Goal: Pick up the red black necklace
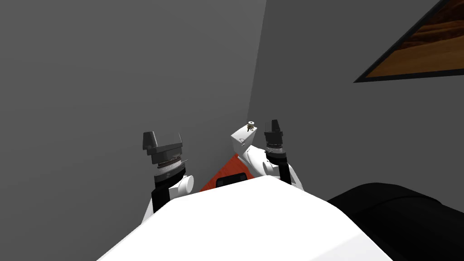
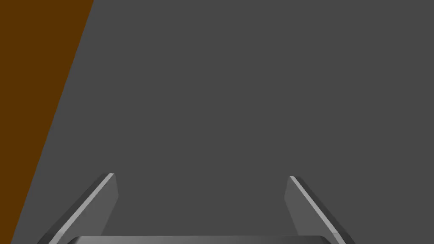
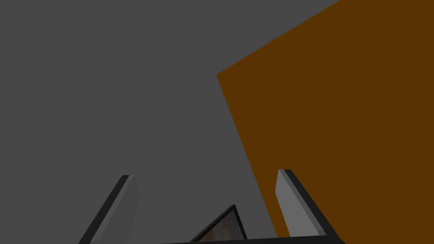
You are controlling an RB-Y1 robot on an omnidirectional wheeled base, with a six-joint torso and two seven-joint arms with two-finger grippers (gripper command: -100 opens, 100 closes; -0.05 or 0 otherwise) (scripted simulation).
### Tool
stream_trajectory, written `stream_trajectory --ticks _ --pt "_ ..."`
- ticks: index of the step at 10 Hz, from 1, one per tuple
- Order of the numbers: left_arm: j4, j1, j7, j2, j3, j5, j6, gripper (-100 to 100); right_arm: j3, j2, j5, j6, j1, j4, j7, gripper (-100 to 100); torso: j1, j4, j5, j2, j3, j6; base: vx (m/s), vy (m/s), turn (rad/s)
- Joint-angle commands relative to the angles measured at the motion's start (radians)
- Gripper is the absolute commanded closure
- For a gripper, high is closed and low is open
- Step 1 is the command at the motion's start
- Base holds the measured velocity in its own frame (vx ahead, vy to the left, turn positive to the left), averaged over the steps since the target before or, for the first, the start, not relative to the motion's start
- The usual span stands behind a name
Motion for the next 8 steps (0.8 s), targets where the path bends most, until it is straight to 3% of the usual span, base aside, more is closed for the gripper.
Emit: stream_trajectory --ticks 1,4,8 --pt "0.000 0.000 0.000 0.000 0.000 0.000 0.000 0 0.006 -0.029 0.007 0.005 0.000 0.006 0.007 -100 0.000 0.000 0.000 0.000 0.000 0.000 -0.032 0.001 0.003" --pt "0.000 0.000 0.000 0.000 0.000 0.000 0.000 0 0.029 -0.087 0.033 0.025 0.001 0.032 0.032 -100 -0.001 0.001 0.000 0.005 0.003 0.000 -0.082 -0.005 0.004" --pt "0.000 0.000 0.000 0.000 0.000 0.000 0.000 0 0.070 -0.149 0.090 0.067 -0.002 0.091 0.087 -100 -0.001 0.002 0.000 0.010 0.006 0.000 -0.138 -0.011 0.008"
